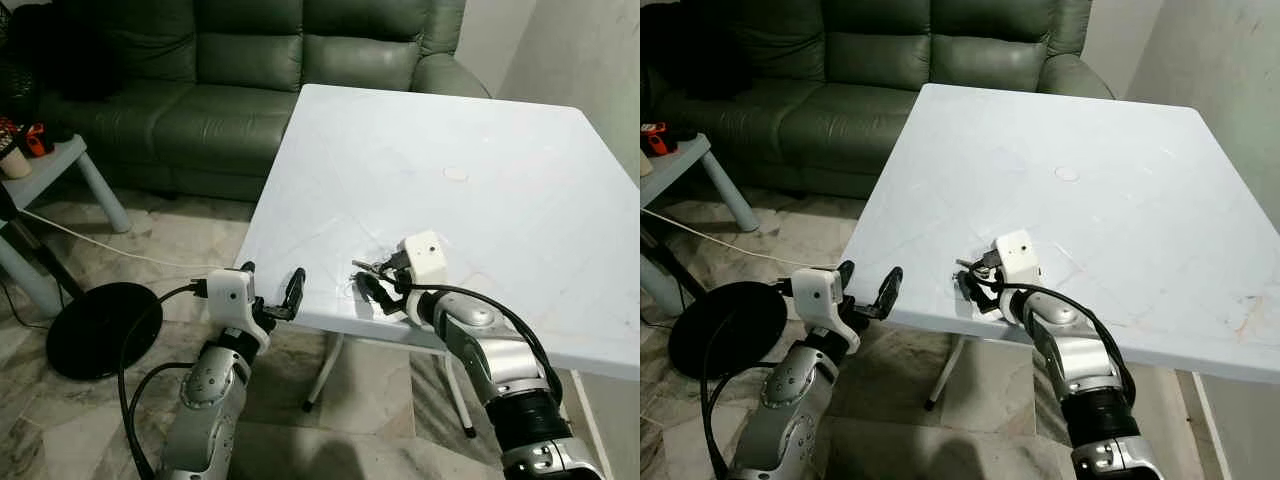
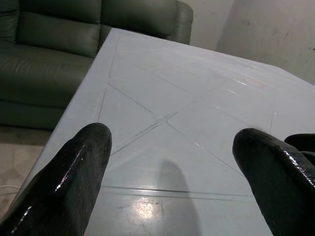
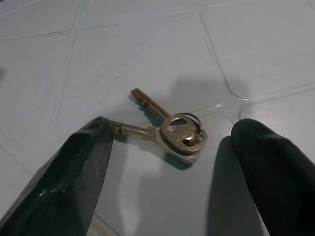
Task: Hang keys on a hook
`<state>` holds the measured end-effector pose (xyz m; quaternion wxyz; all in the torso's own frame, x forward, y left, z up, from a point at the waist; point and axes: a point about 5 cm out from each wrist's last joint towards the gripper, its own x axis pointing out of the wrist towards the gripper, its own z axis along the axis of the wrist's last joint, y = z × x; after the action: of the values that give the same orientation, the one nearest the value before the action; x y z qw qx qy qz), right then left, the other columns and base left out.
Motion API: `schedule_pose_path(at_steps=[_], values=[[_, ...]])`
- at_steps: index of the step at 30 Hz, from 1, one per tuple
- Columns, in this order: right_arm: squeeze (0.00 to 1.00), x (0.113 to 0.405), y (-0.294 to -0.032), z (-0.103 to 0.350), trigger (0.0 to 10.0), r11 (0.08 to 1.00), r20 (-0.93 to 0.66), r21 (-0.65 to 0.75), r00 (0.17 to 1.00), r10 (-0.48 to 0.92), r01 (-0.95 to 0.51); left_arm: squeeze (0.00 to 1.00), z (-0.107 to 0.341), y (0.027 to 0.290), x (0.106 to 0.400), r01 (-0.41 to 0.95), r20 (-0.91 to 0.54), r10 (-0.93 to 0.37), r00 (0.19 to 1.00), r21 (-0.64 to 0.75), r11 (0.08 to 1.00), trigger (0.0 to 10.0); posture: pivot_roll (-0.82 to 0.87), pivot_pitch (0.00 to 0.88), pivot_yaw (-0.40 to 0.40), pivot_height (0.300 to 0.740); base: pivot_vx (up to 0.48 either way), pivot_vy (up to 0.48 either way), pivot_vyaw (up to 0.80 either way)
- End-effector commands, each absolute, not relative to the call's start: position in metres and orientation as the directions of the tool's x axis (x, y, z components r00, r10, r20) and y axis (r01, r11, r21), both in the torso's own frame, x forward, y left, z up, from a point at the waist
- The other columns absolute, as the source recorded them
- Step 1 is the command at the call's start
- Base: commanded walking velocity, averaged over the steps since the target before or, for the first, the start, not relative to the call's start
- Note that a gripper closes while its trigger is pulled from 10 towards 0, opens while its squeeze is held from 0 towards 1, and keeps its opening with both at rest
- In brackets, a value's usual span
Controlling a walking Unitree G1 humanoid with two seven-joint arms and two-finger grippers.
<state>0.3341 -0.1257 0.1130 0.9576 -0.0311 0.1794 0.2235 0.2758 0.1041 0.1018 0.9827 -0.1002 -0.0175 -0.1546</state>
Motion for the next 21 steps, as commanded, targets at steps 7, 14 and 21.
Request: schedule_pose_path(at_steps=[7, 14, 21], values=[[0.0, 0.338, -0.112, 0.122, 10.0, 0.883, -0.349, 0.072, 0.818, 0.457, -0.463, 0.0, 0.105, 0.102, 0.276, 0.311, 0.072, -0.303, 0.95, -0.181, 0.933, 10.0, -0.03, 0.058, -0.037, 0.732, 0.0, 0.0, 0.0], [0.0, 0.34, -0.108, 0.125, 10.0, 0.888, -0.345, 0.051, 0.826, 0.446, -0.458, 0.0, 0.106, 0.103, 0.276, 0.304, 0.078, -0.294, 0.953, -0.183, 0.935, 10.0, -0.03, 0.061, -0.039, 0.732, 0.0, 0.0, 0.0], [0.0, 0.339, -0.114, 0.12, 10.0, 0.901, -0.364, 0.018, 0.837, 0.409, -0.433, 0.0, 0.105, 0.103, 0.275, 0.296, 0.075, -0.287, 0.955, -0.186, 0.937, 10.0, -0.02, 0.072, -0.044, 0.732, 0.0, 0.0, 0.0]])
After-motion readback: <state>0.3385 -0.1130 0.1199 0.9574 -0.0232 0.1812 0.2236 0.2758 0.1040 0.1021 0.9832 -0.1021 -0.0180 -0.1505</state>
